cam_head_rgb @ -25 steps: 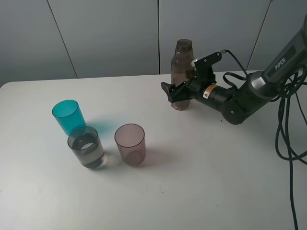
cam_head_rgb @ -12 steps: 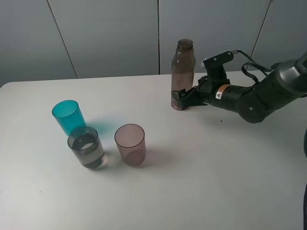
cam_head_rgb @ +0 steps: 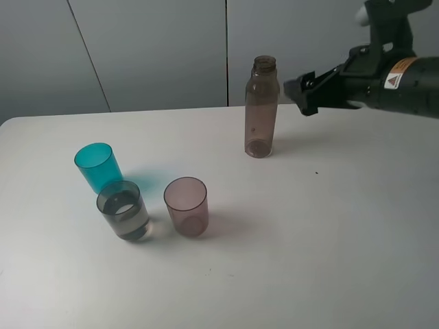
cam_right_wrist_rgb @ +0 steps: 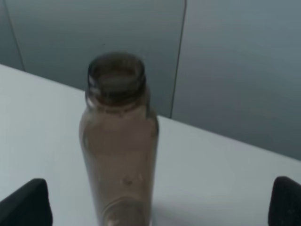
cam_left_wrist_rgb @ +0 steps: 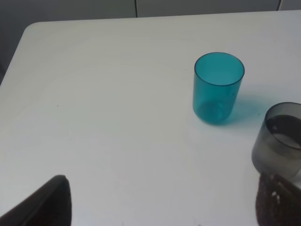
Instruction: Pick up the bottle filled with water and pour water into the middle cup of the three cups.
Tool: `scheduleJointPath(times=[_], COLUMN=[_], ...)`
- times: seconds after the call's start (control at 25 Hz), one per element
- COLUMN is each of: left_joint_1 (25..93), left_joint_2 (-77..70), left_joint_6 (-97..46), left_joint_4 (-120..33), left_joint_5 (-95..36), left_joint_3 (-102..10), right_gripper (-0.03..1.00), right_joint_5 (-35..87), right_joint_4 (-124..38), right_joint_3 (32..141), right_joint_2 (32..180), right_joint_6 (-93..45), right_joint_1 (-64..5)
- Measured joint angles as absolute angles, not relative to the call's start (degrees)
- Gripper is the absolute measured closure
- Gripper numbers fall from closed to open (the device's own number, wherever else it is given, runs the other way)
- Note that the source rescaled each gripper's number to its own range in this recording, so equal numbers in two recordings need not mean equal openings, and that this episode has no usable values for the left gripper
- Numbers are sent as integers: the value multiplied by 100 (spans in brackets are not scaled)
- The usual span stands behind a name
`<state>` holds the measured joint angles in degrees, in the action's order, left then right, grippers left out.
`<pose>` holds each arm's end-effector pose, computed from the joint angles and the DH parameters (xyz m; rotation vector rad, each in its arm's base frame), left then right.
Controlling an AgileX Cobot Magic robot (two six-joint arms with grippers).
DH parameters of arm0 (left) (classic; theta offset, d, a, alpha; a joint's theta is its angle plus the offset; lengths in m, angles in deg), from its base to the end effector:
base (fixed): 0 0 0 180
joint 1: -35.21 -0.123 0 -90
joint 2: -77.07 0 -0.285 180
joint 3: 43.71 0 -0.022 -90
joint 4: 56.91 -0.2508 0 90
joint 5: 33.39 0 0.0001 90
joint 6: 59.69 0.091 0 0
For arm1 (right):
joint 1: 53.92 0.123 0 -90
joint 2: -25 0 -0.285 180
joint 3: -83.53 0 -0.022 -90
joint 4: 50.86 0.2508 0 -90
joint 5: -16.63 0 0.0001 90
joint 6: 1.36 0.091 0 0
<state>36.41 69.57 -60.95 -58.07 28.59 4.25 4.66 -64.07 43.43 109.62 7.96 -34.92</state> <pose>-0.0077 0.0018 0.2785 -0.0025 2.0495 -0.0025 0.2591 0.0938 0.2463 -0.4184 1.9347 0.2217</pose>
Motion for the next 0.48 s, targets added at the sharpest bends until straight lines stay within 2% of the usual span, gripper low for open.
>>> scheduleJointPath(times=[0.28,0.48], left_joint_1=[3641,3641], left_joint_2=[6957,6957], left_joint_6=[-6095,-6095], left_joint_4=[-5807,-5807], left_joint_5=[2859,2859], left_joint_3=[425,425], right_gripper=[-3,-3], right_joint_5=[3763,5781], right_joint_4=[-6357,-6272], right_joint_3=[5326,5457], right_joint_2=[8795,7686], right_joint_6=[804,719], right_joint_1=[-3492,-3492])
